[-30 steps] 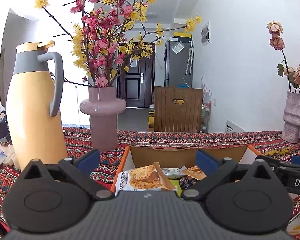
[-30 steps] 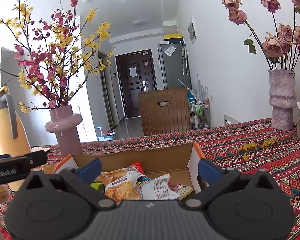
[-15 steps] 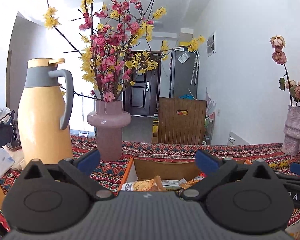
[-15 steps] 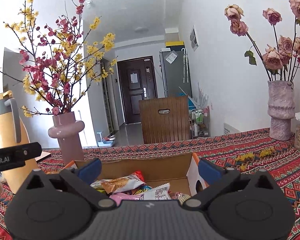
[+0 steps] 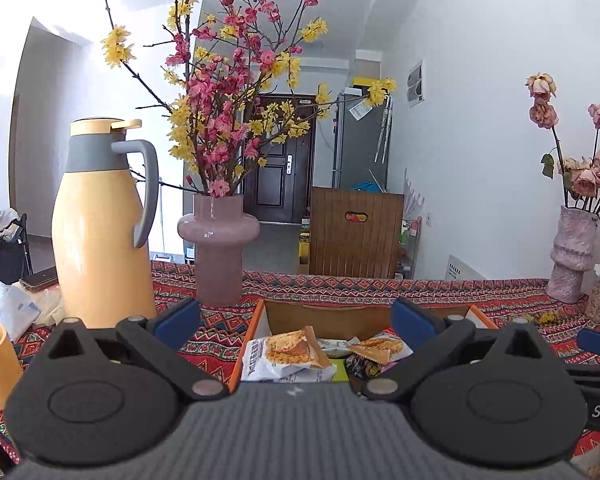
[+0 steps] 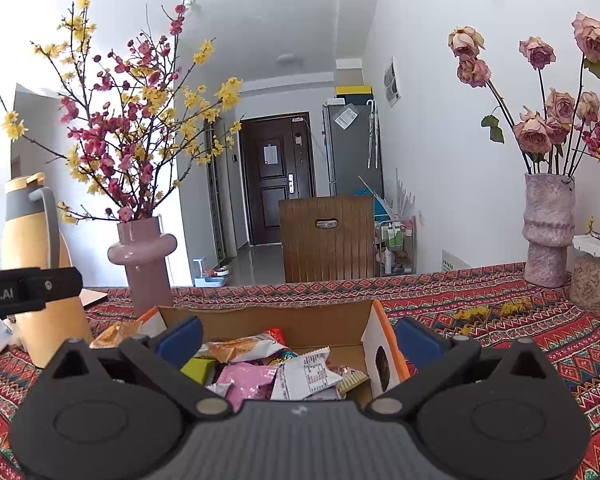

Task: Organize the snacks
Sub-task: 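Withdraw both tools from the box toward the remaining packets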

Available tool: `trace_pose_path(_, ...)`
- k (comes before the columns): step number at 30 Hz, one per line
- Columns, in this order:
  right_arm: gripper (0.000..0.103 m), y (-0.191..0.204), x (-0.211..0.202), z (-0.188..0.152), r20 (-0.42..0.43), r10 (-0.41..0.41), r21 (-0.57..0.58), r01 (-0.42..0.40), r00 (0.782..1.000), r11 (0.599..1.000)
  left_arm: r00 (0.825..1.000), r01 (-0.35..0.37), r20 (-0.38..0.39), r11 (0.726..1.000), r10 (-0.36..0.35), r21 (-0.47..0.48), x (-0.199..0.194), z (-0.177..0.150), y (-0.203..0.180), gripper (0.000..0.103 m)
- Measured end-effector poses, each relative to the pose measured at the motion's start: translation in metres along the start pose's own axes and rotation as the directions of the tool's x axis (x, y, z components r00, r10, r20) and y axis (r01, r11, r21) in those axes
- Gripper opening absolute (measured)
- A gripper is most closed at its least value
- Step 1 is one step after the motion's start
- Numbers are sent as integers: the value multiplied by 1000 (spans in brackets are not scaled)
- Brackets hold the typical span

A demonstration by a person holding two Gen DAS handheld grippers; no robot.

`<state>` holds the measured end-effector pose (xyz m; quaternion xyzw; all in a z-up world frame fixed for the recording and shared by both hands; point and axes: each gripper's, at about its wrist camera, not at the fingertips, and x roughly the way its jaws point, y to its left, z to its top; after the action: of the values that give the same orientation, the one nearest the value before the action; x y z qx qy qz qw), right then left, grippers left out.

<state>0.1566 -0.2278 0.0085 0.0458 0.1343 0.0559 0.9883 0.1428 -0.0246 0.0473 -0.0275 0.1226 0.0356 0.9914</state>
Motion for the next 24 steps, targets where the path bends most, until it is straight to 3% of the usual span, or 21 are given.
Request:
trace_pose_path(17,103,-17,-20,-54,-125,-15,10,16,992,1000,986,-60,-158,998,62,15,-5,-60,38,103)
trace_pose_path(24,103,-19,-13,-68,-124,-29,26,32,992,999,989,-21,-148,1000,21,0,-2,-79,45,103)
